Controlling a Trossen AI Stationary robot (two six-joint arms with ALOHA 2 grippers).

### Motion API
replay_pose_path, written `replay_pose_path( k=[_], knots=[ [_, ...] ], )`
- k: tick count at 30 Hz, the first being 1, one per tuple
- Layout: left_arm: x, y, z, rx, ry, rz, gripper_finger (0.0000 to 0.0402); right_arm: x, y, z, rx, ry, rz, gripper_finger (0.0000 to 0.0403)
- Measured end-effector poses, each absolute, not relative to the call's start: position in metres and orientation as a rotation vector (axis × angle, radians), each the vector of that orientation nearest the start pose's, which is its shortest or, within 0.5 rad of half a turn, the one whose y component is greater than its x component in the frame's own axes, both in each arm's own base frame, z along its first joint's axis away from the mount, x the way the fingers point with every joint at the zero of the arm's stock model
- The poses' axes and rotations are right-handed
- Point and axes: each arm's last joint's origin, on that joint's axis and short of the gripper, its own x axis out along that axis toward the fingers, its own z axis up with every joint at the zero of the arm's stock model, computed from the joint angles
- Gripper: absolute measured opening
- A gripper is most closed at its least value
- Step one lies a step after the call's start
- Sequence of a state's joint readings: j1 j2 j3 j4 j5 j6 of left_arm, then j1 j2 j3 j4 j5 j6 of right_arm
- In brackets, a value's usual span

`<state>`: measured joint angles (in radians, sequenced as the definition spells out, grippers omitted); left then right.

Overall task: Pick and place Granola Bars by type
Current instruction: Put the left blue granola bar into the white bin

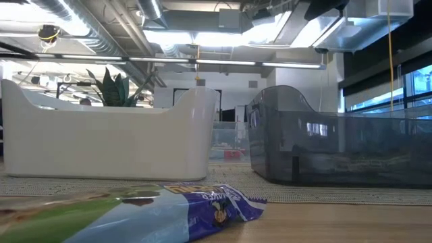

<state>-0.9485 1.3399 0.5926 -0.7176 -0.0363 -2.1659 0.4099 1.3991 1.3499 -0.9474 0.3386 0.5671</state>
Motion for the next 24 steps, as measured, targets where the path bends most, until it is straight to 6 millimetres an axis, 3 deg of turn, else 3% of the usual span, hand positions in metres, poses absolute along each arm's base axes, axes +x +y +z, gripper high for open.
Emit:
replay_pose_path(
  k=[6, 13, 17, 24],
  knots=[
    [0.1173, -0.1593, 0.143, -1.005, 1.284, 0.714, 0.0247, 0.2553, 0.1004, 0.3317, 0.161, 0.905, -0.196, 0.0228],
    [0.1141, -0.1582, 0.1424, -0.982, 1.362, 0.73, 0.0242, 0.2553, 0.1004, 0.3317, 0.139, 0.906, -0.185, 0.0228],
    [0.1105, -0.1565, 0.1419, -0.969, 1.432, 0.767, 0.0225, 0.2553, 0.1004, 0.3317, 0.137, 0.907, -0.185, 0.0228],
    [0.1114, -0.1553, 0.1418, -0.943, 1.388, 0.755, 0.0189, 0.2553, 0.1004, 0.3317, 0.134, 0.907, -0.183, 0.0228]
  ],
)
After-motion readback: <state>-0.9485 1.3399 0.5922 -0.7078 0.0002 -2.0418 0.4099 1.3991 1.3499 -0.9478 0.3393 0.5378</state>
